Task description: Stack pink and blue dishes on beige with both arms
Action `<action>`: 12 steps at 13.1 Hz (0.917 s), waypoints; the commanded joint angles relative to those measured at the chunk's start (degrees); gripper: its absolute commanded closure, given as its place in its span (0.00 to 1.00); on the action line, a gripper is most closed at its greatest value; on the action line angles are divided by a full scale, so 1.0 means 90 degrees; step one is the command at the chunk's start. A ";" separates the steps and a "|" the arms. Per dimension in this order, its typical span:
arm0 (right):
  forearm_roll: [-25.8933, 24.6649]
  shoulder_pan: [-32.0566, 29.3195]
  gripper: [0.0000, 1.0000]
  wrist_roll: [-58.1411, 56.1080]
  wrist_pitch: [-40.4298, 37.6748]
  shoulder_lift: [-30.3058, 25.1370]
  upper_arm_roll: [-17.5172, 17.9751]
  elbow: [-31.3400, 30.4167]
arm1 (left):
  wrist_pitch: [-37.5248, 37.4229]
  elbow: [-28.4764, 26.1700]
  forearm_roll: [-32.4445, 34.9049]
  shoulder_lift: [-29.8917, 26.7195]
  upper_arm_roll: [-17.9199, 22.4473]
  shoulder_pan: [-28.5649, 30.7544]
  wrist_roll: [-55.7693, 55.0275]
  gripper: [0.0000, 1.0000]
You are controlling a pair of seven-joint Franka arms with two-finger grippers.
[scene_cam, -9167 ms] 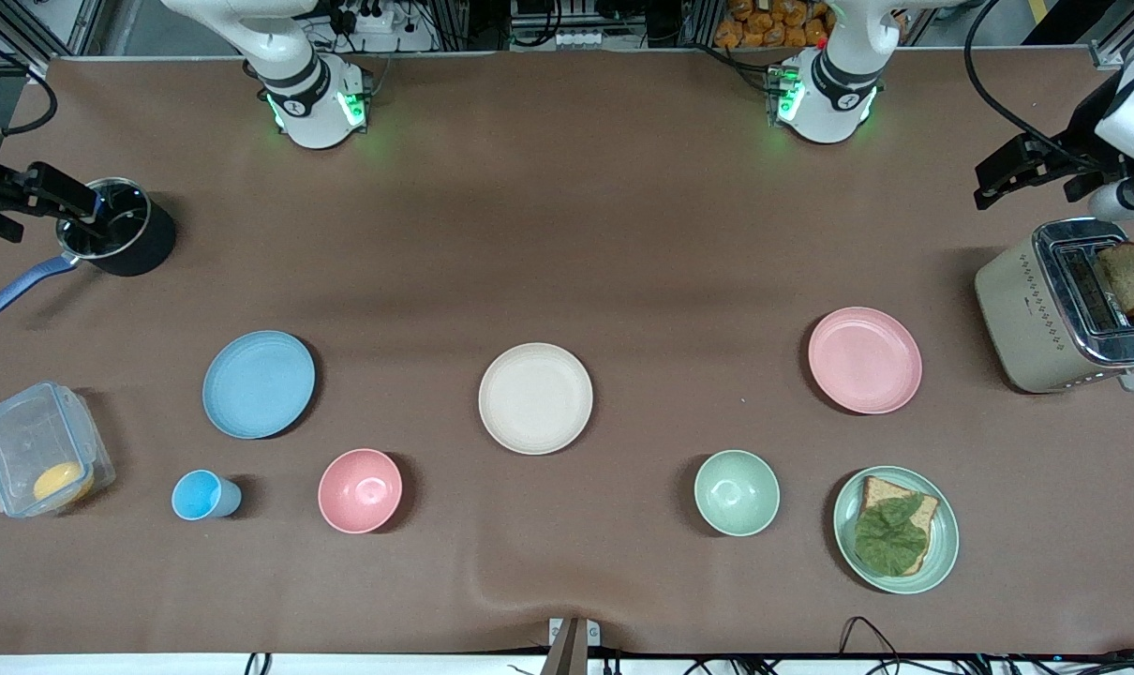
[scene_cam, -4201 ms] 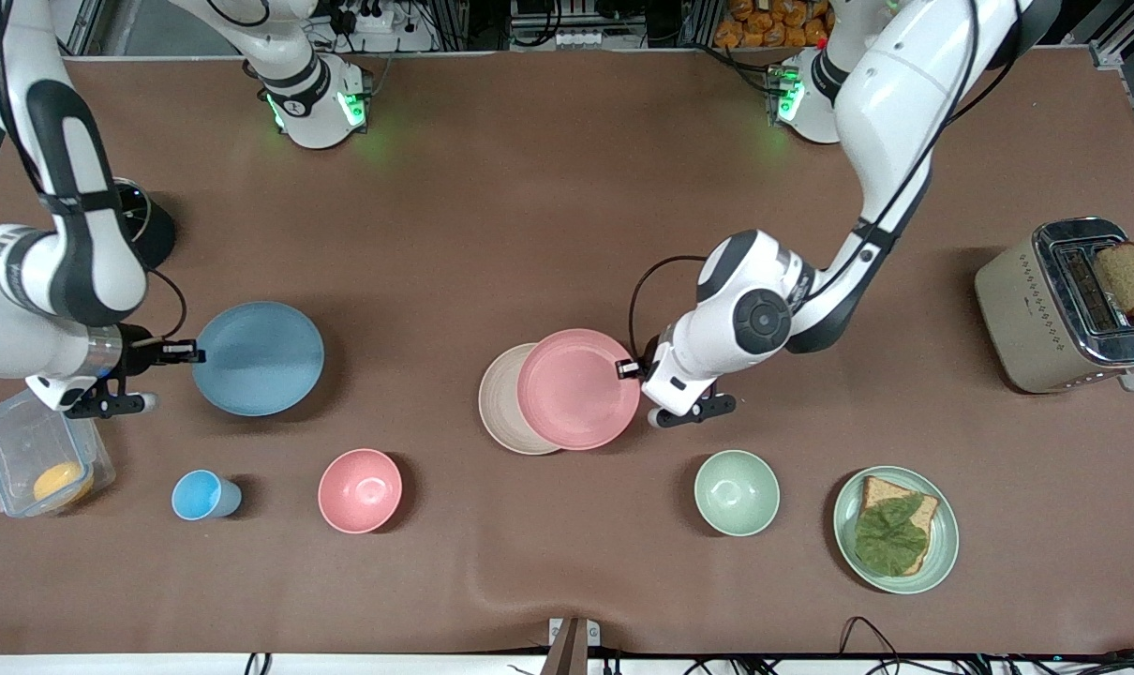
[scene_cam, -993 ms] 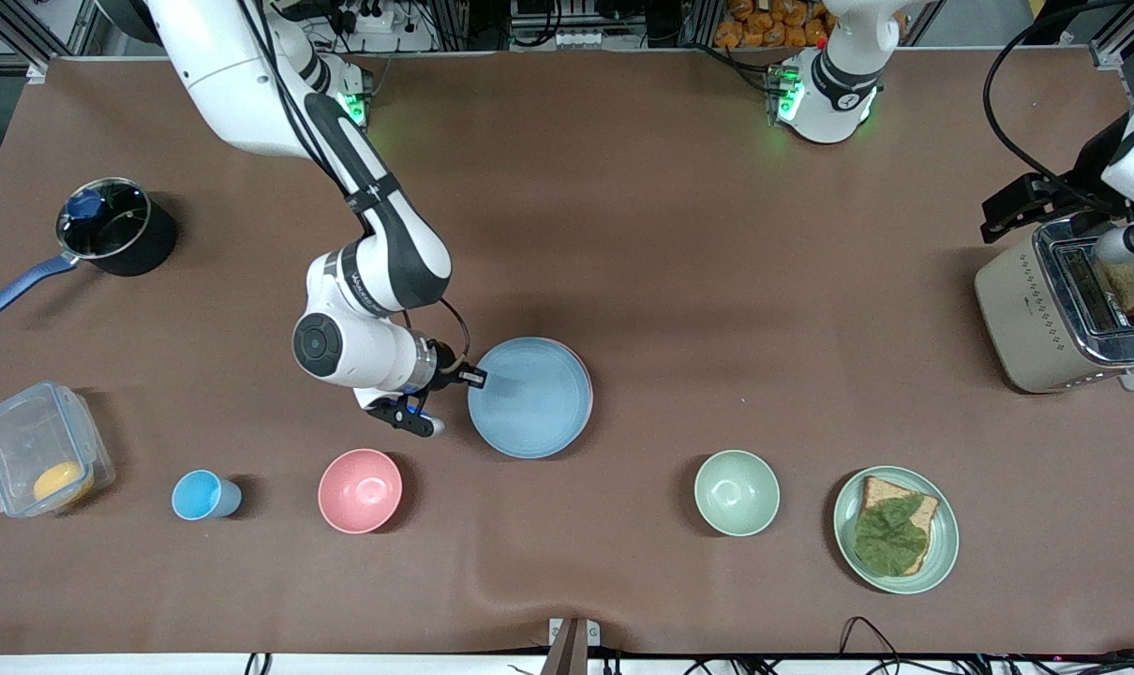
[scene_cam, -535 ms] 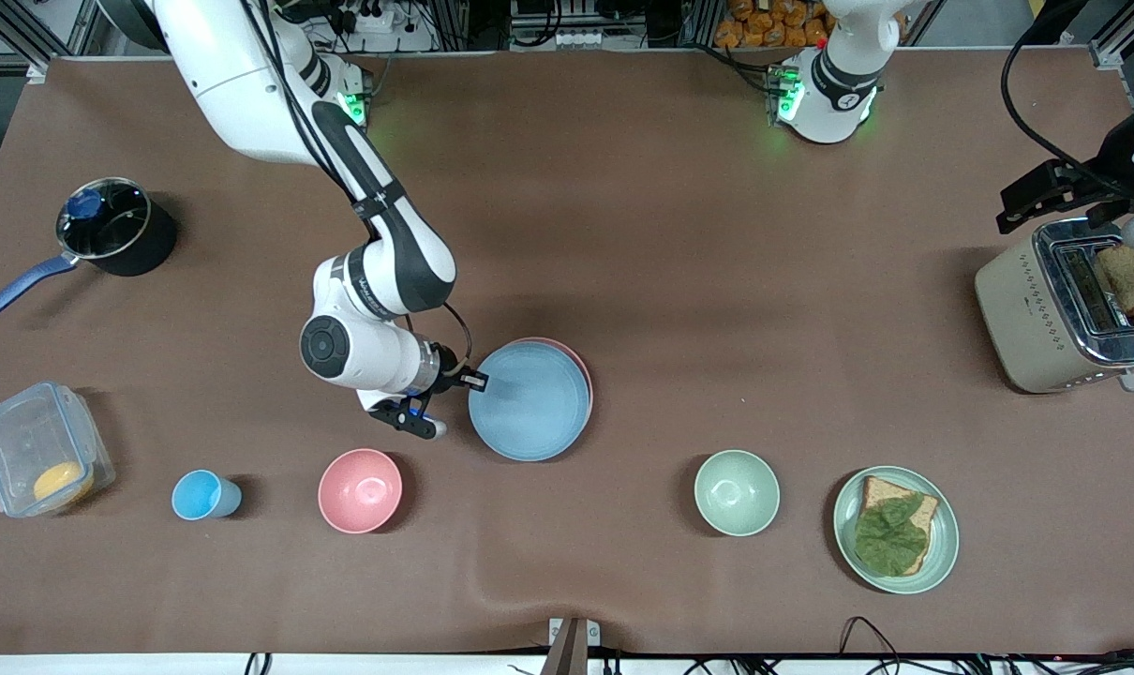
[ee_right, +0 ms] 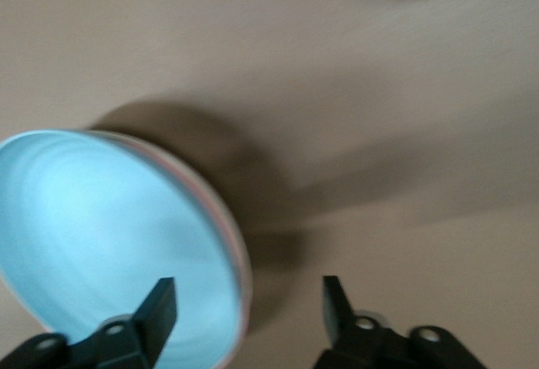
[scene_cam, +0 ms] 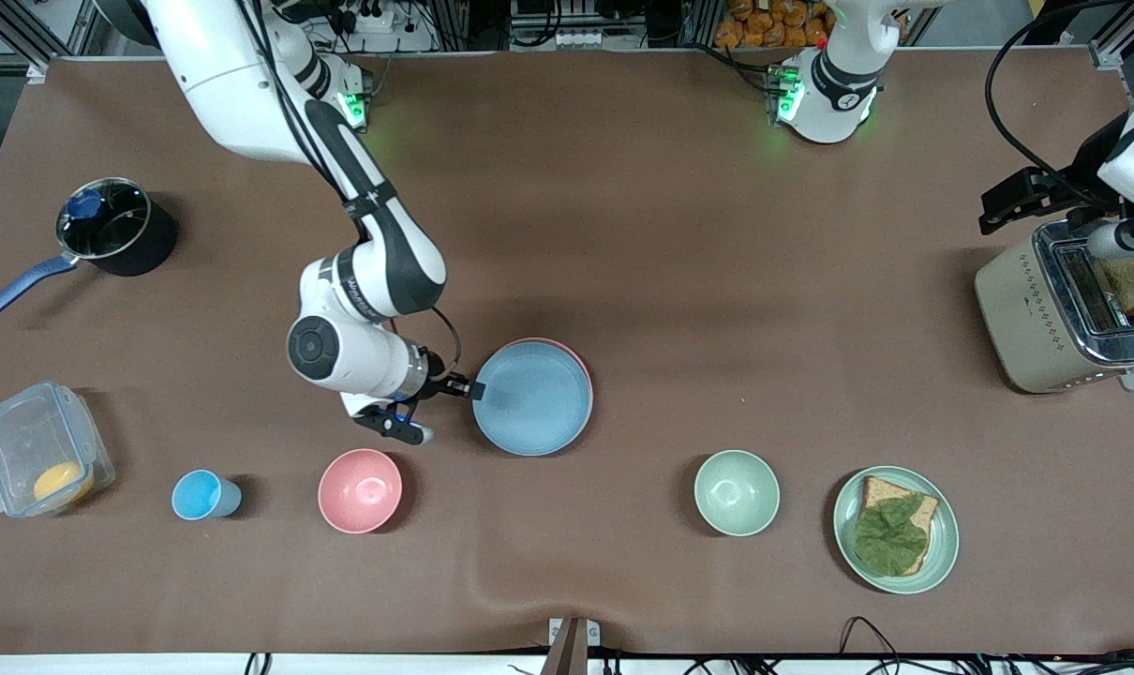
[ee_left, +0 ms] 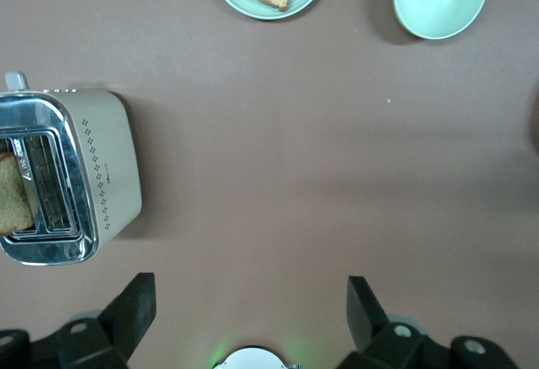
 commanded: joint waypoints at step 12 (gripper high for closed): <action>-0.1935 -0.1913 0.00 -0.2859 -0.1933 -0.2928 -0.0156 -0.1042 | -0.0140 -0.0253 -0.0073 -0.0359 0.0398 -0.0262 -0.0160 0.00</action>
